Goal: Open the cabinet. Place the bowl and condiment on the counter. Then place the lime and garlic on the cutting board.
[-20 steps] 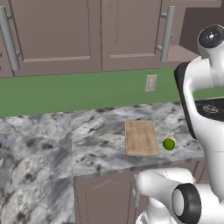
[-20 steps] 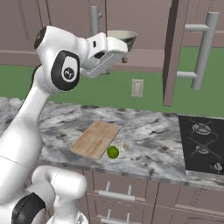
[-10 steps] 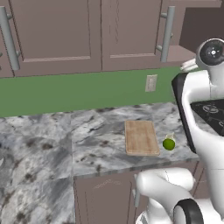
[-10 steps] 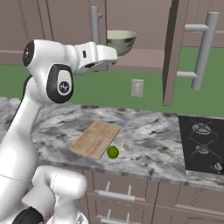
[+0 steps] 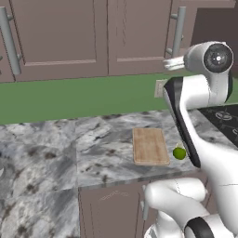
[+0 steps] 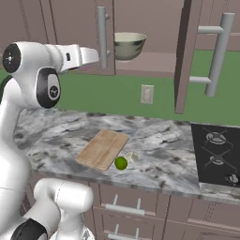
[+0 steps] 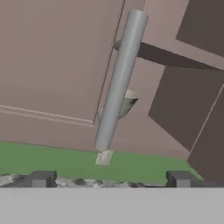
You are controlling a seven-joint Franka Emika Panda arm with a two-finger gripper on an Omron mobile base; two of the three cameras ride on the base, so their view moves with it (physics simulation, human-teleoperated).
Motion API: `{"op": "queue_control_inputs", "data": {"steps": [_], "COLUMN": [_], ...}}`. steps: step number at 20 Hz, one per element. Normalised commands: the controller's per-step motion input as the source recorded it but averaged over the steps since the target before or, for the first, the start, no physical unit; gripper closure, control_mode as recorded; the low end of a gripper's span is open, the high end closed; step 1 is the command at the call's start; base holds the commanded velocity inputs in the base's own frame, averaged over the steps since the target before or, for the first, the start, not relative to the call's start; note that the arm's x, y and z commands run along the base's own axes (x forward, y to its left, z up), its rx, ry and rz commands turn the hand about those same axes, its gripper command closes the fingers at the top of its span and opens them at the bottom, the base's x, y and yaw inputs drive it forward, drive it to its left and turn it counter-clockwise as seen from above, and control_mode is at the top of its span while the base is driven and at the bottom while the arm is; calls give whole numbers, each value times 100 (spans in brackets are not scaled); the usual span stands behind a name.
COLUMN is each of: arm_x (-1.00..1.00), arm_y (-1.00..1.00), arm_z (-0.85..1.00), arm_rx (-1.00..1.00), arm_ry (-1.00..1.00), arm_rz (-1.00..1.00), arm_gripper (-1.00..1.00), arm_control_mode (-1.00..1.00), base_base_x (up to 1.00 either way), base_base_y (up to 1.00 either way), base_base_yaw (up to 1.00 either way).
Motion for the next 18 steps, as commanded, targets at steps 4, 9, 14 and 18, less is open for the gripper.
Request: {"op": "queue_control_inputs", "data": {"steps": [4,9,14,18], "arm_x": [28,33,-15,1], "arm_y": [48,-23,-25,-3], "arm_z": [58,20,-14,-9], "arm_rx": [21,36,7,0], "arm_ry": [1,0,0,5], "arm_rz": [12,12,-11,-6], "arm_gripper": [-100,-100,-100,-100], "arm_control_mode": [-100,-100,-100,-100], "base_base_x": [0,0,0,0], "base_base_y": [0,0,0,0], "base_base_yaw": [0,0,0,0]}}
